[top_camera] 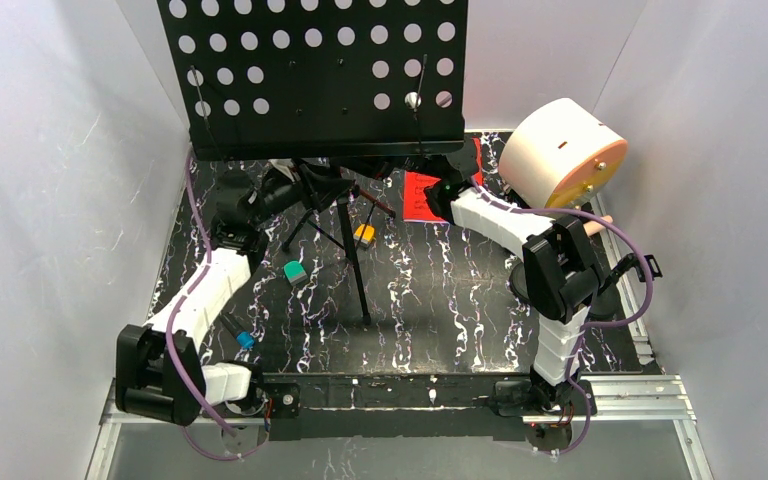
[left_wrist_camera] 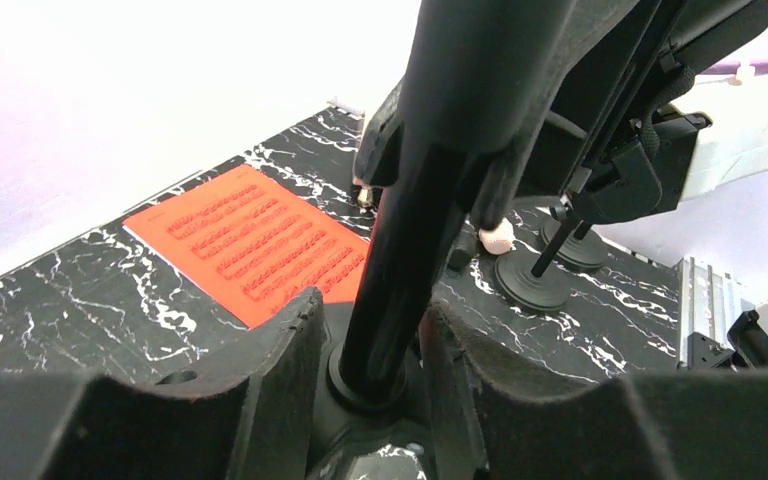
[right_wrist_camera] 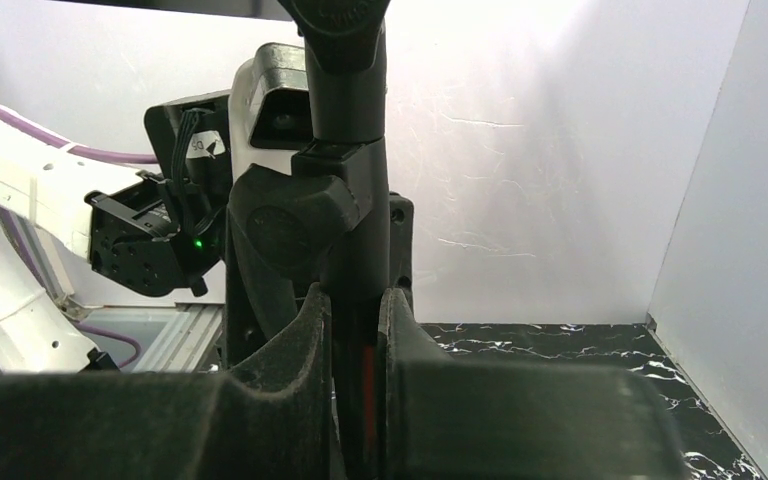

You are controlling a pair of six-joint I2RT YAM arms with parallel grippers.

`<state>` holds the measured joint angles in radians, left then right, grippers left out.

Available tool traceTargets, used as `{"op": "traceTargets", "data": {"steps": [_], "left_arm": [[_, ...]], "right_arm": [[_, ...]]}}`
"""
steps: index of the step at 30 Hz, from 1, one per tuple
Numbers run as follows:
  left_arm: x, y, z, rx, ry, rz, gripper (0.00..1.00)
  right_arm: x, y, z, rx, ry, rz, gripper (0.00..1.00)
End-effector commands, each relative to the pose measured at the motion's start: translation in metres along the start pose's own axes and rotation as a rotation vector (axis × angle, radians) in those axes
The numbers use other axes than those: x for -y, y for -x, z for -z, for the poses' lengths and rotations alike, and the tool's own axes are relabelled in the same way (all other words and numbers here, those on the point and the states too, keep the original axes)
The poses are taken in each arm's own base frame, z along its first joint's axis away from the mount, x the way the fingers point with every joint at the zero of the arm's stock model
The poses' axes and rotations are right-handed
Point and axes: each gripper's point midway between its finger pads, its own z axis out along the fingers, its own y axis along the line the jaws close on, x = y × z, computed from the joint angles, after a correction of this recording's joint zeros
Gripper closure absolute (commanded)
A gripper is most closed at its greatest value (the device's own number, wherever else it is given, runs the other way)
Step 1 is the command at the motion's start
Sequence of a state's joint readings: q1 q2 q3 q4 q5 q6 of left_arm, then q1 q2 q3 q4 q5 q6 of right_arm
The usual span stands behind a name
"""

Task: Pack up the instrument practice props
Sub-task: Unscrew the knob on the music stand.

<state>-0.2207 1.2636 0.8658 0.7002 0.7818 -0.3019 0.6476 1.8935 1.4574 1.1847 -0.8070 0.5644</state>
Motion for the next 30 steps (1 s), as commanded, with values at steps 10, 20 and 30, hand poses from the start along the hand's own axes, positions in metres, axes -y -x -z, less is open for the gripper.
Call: {"op": "traceTargets", "data": {"steps": [10,20,30], "left_arm": [[-0.003,0.060,0.041,0.194,0.041,0.006,0.55],[0.017,0.113,0.050,0.370,-0.150,0.033,0.50],[0.043,0.152,0.032,0.421,-0.340,0.061,0.49]], "right_arm": [[-0.001,0.001,0.003,-0.012,0.000,-0.057,0.99],[-0.001,-0.006,0.003,-0.046,0.013,-0.079,0.99],[0.002,-0.017,0.004,-0.060,0.010,-0.100,0.99]]}}
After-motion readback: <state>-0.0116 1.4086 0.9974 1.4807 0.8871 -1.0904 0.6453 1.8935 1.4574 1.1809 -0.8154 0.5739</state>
